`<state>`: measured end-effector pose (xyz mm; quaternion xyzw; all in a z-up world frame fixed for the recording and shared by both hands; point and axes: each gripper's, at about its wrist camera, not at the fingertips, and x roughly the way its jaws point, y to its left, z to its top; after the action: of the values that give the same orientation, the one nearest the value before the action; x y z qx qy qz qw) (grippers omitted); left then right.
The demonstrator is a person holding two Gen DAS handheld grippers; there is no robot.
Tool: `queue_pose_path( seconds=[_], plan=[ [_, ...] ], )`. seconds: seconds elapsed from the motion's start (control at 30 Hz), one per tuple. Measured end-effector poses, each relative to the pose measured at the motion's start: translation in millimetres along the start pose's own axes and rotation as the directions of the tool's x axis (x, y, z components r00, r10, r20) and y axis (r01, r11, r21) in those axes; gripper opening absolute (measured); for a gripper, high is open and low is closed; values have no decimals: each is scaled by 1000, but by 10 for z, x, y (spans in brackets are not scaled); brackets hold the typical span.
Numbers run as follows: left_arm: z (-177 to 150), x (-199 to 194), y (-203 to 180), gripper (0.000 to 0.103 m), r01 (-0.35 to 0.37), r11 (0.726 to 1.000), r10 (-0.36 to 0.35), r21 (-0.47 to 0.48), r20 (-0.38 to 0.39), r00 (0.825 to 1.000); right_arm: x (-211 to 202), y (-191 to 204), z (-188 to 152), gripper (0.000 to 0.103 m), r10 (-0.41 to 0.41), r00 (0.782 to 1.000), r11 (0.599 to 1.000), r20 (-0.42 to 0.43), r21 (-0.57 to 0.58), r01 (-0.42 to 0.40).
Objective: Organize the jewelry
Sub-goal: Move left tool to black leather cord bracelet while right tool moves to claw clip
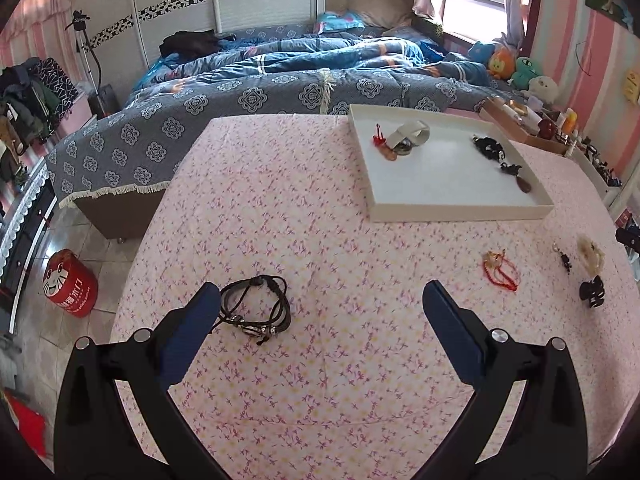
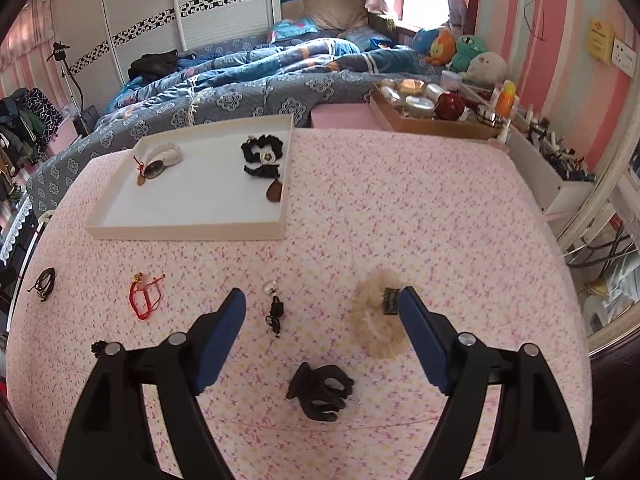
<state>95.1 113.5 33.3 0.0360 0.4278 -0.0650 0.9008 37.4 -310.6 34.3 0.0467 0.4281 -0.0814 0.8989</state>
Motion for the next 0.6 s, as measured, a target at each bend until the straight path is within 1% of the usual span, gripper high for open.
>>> queue_pose_path(
  seconds=[0.17,0.3,0.43,0.6],
  plan=[
    [-83,222,146,100,-11,1000,10,-11,-27,1000,206,127,-38,79,-1,1000,1000,-17,-2,1],
    [-161,400,289,100,-18,999,16,-32,-53,998,331,218,-60,79,-18,999,1000,-32,-18,17],
    [-220,516,383,100,-14,999,11,-51,-69,998,432,266,-93,79,-26,999,999,-43,-27,25],
    [-246,559,320,100,-19,1000,18,-11,-56,998,538,262,-123,79,-31,998,999,-59,-15,30]
  ],
)
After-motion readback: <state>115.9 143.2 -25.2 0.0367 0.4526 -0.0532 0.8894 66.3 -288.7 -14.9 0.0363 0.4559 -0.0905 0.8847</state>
